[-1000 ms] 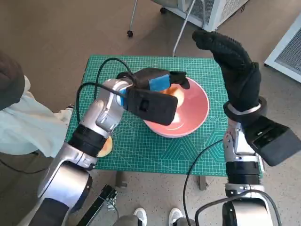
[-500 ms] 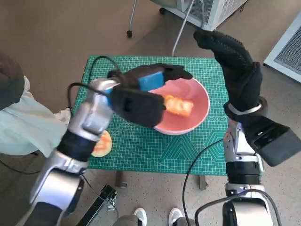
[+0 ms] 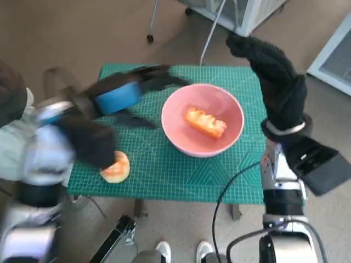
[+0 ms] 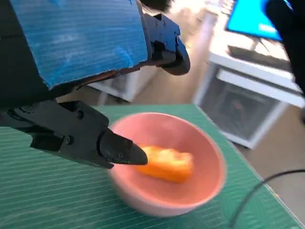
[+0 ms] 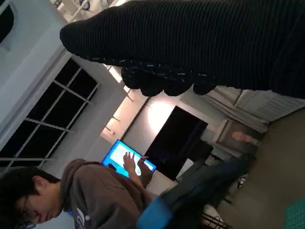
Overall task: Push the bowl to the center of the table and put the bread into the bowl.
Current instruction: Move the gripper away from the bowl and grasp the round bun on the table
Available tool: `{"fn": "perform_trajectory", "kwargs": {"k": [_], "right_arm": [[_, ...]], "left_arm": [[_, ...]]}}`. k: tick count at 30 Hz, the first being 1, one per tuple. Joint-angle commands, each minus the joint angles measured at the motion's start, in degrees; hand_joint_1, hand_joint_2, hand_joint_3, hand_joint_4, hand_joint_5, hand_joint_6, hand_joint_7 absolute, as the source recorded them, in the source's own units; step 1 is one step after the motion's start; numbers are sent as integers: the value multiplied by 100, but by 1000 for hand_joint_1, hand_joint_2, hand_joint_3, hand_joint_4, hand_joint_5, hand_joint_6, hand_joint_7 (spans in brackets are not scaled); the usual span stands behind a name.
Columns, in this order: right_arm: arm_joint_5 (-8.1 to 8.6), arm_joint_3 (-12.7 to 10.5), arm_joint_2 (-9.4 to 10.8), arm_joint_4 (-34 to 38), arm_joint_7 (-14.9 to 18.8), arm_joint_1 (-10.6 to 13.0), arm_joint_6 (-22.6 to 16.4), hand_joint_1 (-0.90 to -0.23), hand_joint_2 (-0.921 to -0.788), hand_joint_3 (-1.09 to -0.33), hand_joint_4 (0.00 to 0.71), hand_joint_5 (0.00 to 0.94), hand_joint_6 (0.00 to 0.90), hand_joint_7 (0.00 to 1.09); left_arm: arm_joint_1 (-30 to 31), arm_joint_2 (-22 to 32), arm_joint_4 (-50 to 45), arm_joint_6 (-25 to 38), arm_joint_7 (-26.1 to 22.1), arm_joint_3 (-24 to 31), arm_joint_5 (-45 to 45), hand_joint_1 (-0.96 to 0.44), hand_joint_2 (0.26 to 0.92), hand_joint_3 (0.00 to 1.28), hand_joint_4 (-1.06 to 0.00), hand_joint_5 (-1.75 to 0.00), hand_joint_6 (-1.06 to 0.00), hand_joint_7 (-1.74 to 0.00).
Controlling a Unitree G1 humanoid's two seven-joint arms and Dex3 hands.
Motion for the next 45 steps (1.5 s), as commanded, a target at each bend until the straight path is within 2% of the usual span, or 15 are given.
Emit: {"fn": "perform_trajectory", "kwargs": {"k": [1, 10, 19, 33, 45], "right_arm": [[19, 3, 35, -46, -33, 126, 103, -692, -921, -767, 263, 32, -1, 773], [79, -15, 77, 26, 2, 67, 171, -700, -921, -754, 261, 33, -1, 772], [123, 2, 87, 45, 59, 34, 271, -703, -921, -746, 258, 32, -1, 773], [207, -3, 34, -27, 149, 54, 342, -693, -921, -741, 256, 33, -1, 778], [160, -32, -91, -87, 155, 101, 275, -701, -921, -738, 256, 35, -1, 778]], "left_arm": [[622, 495, -520, -46, -142, 380, -211, -137, 861, 12, -269, -5, -346, -314], [1700, 1159, -851, -310, -188, 803, -154, -145, 870, 2, -263, 0, -384, -167], [2226, 1347, -891, -472, -82, 714, 69, -148, 871, 1, -247, 0, -369, -108], [2093, 952, -133, -630, 102, -214, 544, -147, 858, 0, -231, 0, -366, -67], [1610, 515, 1170, -1000, 374, -1126, 1319, -136, 859, 1, -216, 0, -357, -50]]}}
